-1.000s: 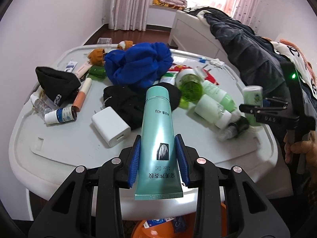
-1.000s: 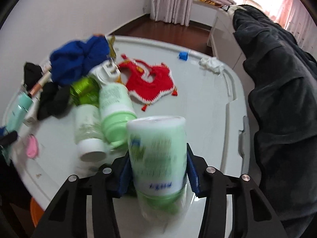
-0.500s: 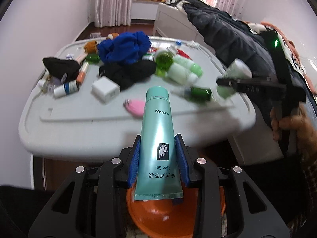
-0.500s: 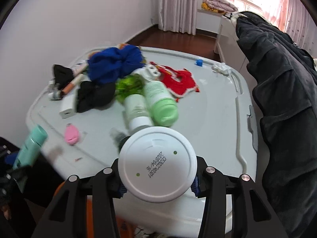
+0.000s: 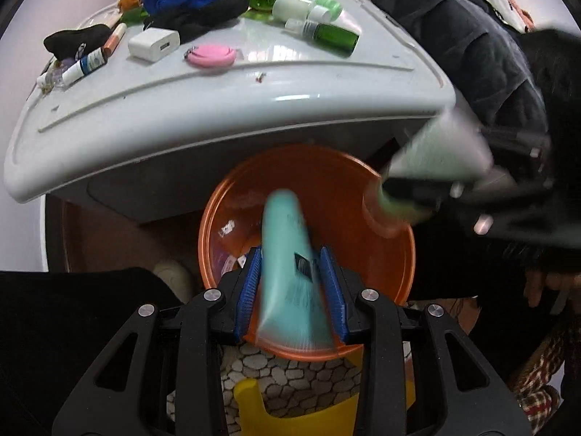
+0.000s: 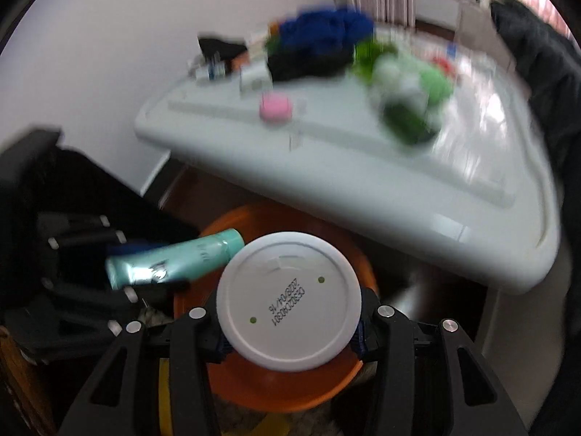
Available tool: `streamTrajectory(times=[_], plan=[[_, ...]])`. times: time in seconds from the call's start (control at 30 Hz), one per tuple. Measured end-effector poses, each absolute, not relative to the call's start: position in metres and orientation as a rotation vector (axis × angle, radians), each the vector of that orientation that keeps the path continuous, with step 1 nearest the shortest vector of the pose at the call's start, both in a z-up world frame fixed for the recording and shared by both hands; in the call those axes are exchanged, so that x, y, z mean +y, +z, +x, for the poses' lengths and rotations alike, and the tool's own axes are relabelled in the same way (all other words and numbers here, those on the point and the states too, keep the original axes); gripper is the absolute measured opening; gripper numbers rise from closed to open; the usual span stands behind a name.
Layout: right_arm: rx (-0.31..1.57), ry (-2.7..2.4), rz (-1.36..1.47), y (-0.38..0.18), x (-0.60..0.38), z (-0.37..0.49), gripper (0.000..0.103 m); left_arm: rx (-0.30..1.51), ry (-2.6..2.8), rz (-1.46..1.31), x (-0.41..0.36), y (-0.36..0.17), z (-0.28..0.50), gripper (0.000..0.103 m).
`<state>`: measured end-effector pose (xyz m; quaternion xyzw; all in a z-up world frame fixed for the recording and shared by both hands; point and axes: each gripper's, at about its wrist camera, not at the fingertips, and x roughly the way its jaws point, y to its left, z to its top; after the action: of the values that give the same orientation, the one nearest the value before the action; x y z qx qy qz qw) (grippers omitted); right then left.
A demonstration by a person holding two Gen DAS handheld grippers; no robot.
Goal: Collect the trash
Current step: 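Carry the tube and lotion bottle down and release them into the orange bin, then grasp the pink nail-clipper case with the left tool while the right tool grasps the green spray bottle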
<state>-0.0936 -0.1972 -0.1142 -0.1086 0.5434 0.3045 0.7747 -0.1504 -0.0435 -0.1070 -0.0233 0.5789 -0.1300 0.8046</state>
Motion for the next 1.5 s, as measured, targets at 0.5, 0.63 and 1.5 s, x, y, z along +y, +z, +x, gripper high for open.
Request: streamTrajectory(times=[0.5, 0.63, 1.5], plan=[[0.837, 0.536, -0.404, -0.038, -0.189, -0.034, 0.098, 1.038, -0.118, -0.157, 0.002, -0.064, -0.106, 0.066], [0.832, 0.492, -0.391, -0.036, -0.185, 0.007, 0.098, 0.956, -0.066, -0.152, 0.002, -0.056, -0.074, 0.072], [0.865, 0.451, -0.265, -0.059, -0.202, 0.028, 0.098, 0.929, 0.027, -0.003, -0.017, -0.112, -0.008, 0.044]])
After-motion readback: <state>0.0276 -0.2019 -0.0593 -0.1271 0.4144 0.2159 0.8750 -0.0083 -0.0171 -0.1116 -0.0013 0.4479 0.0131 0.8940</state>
